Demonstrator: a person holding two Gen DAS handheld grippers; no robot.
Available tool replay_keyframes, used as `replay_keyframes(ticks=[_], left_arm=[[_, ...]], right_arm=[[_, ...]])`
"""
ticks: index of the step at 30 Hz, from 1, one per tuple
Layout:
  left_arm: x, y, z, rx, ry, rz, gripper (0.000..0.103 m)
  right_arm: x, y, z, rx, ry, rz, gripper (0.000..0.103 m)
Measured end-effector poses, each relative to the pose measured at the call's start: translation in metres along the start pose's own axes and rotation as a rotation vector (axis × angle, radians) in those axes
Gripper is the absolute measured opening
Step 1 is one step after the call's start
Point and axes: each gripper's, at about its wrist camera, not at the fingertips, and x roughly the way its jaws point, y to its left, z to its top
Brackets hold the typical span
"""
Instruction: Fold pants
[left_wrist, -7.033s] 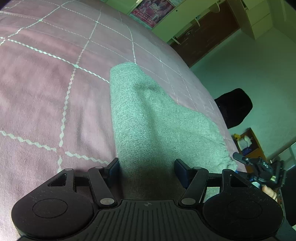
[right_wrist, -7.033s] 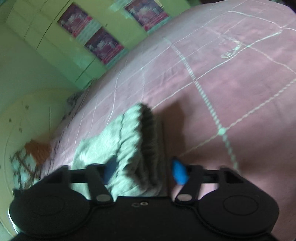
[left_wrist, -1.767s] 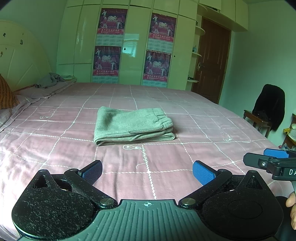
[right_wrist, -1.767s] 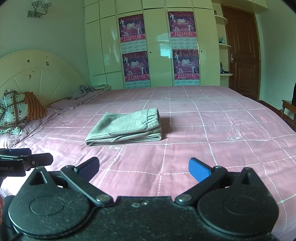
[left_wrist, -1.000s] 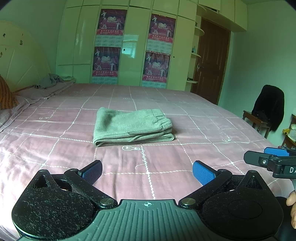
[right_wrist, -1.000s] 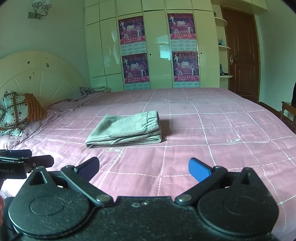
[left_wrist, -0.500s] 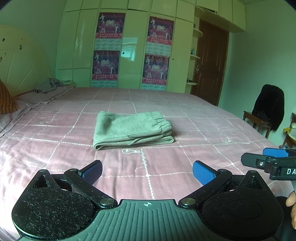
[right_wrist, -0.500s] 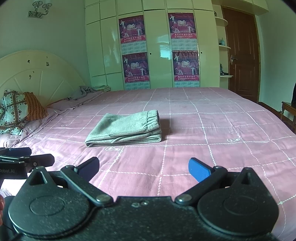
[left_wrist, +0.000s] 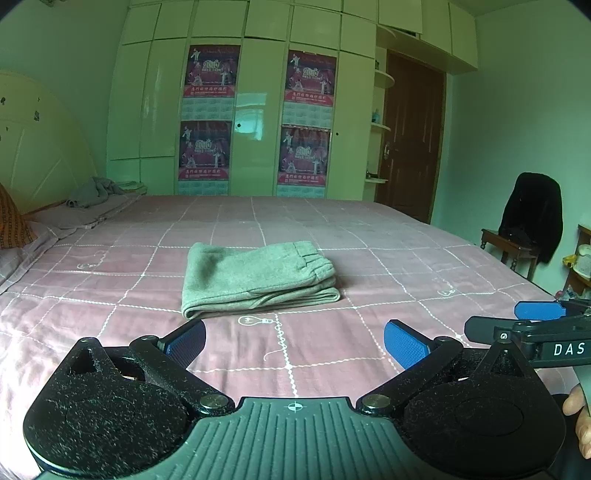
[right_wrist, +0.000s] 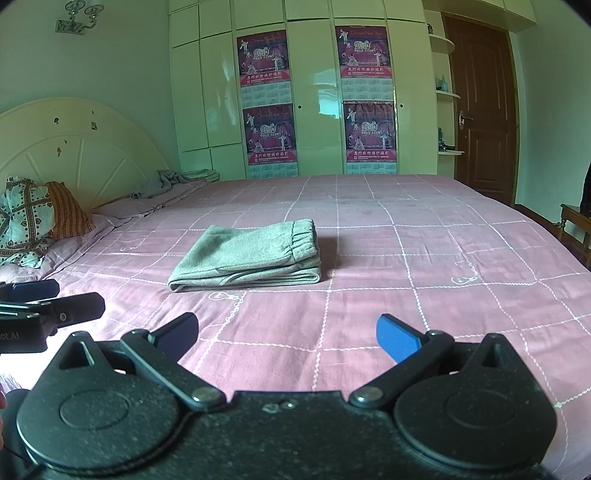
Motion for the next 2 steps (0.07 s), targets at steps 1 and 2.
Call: replay_keyframes(ticks=[1,2], left_arm=[[-0.0007,-0.0002,0.0002,-0.002,-0.002,0.003,0.102],[-0.0019,0.0002,-0.0001,-0.01,-0.003,0.009,0.102]], right_arm=[[-0.0001,0.0003,0.0,0.0,-0.001,-0.001,0.103],[-0.0002,0.0002,0.0,-0.001,0.0,-0.002,0.103]])
